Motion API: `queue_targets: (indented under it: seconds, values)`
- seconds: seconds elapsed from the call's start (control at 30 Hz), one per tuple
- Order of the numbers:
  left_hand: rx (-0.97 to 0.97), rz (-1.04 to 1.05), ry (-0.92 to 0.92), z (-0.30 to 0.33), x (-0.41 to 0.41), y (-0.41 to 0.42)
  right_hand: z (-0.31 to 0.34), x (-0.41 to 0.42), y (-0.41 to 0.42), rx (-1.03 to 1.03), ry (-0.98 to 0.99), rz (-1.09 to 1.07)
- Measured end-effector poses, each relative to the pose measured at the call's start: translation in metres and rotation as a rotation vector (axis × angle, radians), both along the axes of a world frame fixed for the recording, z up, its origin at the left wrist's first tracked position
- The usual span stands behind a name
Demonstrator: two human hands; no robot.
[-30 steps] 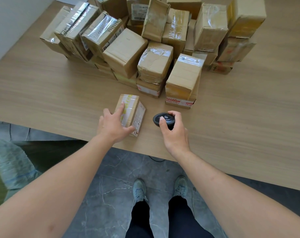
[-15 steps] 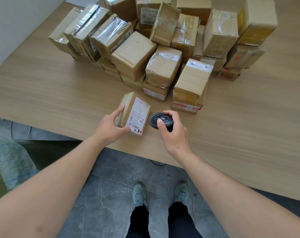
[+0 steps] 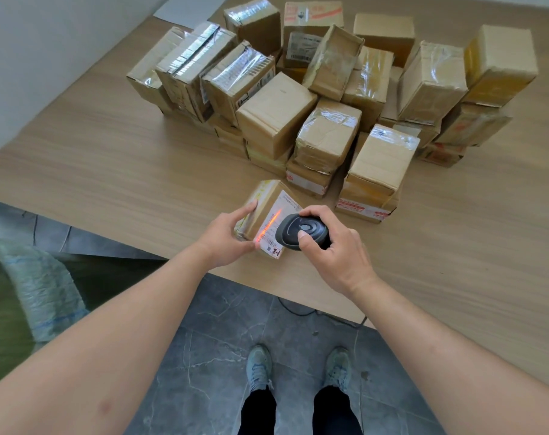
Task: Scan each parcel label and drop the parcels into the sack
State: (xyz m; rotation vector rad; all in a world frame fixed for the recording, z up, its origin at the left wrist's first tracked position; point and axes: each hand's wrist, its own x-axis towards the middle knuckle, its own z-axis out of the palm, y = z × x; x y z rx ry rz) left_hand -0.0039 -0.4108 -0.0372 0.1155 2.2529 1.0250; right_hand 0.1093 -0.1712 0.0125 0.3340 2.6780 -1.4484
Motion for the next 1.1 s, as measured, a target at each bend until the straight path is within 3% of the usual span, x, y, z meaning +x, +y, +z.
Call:
queue_targets:
  seconds: [0.37, 0.57, 0.8, 0.93, 1.1]
  values:
    - [-0.028, -0.009, 0.004, 0.000, -0.002, 0.004, 0.003, 0.000, -0.003, 0.002, 0.022, -0.018]
    - [-0.056, 0.111, 0.140, 0.015, 0.000, 0.023, -0.008, 0.004, -0.003, -0.077, 0.030, -0.106]
    - [-0.088, -0.051, -0.064, 0.024, -0.010, 0.029, -0.022, 0.010, 0.006, -0.121, -0.007, -0.192]
    - [0.005, 0.033, -0.191, 0.020, -0.005, 0.026, -0.024, 0.008, 0.007, -0.123, -0.041, -0.189]
    - [0.090, 0.172, -0.121, 0.017, -0.002, 0.025, -0.026, 0.008, 0.004, -0.159, -0.062, -0.204]
